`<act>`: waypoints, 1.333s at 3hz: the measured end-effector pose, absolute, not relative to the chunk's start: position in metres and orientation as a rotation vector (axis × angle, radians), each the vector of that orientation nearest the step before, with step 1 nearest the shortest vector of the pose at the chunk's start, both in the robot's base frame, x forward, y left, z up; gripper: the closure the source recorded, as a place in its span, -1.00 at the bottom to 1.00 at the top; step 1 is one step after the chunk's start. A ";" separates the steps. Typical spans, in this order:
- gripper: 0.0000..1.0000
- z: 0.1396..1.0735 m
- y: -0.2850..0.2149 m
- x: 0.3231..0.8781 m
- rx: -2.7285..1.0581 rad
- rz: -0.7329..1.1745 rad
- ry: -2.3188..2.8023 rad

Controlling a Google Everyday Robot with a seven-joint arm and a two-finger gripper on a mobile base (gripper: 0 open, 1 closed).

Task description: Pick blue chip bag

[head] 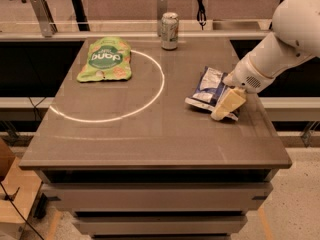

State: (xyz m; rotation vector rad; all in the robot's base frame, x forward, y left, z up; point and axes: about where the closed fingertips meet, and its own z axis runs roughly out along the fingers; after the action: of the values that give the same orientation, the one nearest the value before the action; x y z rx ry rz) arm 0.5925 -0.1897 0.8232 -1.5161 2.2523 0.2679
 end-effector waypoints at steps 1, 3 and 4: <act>0.30 0.827 -0.190 0.593 -1.518 0.264 2.253; 1.00 0.836 -0.190 0.593 -1.518 0.264 2.253; 1.00 0.836 -0.190 0.593 -1.518 0.264 2.252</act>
Offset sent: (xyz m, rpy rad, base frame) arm -0.0189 -0.0067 0.1117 -0.2080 -0.2254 0.0248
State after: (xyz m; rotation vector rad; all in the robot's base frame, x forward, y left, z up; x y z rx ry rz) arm 0.5925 -0.1901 0.8364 -1.5181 2.2524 0.2636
